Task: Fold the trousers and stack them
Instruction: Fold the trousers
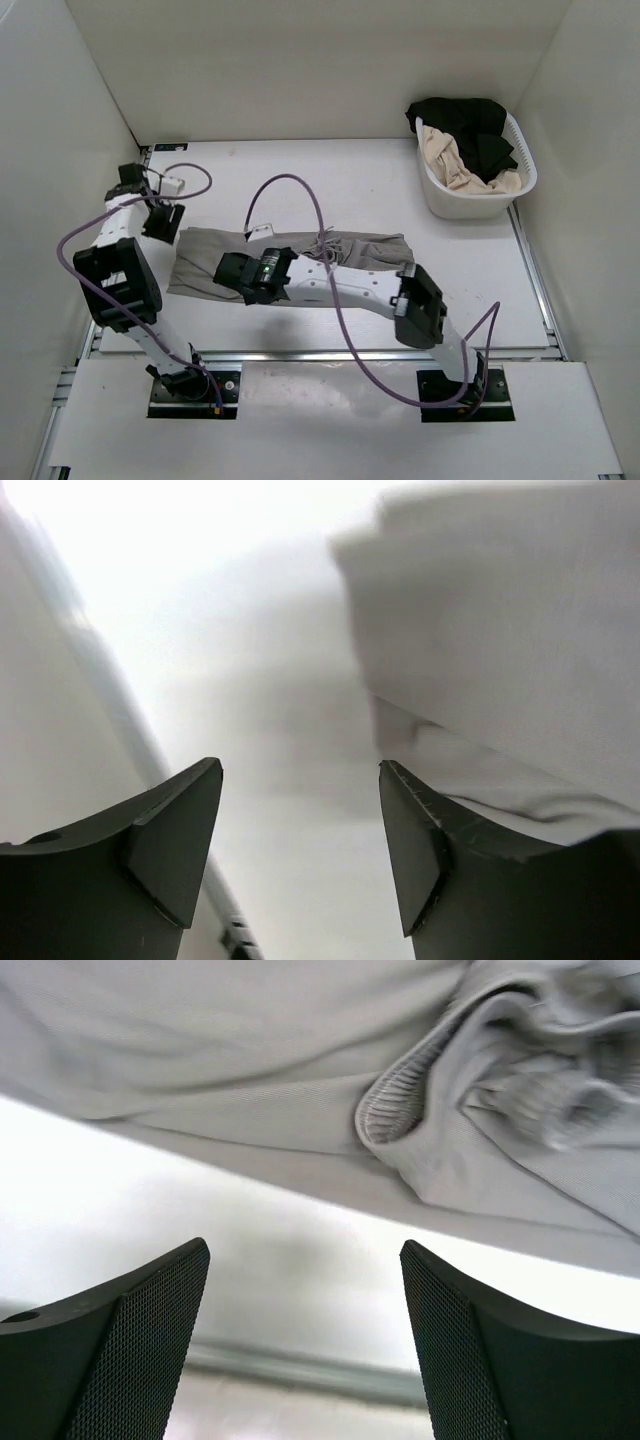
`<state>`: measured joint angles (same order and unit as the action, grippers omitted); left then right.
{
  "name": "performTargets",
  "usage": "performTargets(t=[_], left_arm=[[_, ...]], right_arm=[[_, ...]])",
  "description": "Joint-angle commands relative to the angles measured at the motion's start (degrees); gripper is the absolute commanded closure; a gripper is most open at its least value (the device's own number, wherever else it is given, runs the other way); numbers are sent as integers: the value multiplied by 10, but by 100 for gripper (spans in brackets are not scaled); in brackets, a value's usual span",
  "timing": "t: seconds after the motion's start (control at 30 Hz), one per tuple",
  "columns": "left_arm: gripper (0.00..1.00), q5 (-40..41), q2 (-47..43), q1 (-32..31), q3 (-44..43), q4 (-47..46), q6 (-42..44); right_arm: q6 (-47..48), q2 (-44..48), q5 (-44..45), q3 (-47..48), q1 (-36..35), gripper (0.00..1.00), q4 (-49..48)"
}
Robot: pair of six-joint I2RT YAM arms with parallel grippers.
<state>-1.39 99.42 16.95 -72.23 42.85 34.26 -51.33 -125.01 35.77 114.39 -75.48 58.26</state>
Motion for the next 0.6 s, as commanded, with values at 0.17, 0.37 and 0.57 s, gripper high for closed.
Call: performTargets(t=[0.17, 0.37, 0.57], left_arm=[[15, -140, -115, -15, -182, 106, 27], [18, -234, -156, -232, -196, 218, 85], [19, -176, -75, -501, -143, 183, -2]], right_arm=[[-151, 198, 123, -21, 30, 16, 153], [-178, 324, 24, -242, 193, 16, 172], [-66, 477, -91, -460, 453, 15, 4]])
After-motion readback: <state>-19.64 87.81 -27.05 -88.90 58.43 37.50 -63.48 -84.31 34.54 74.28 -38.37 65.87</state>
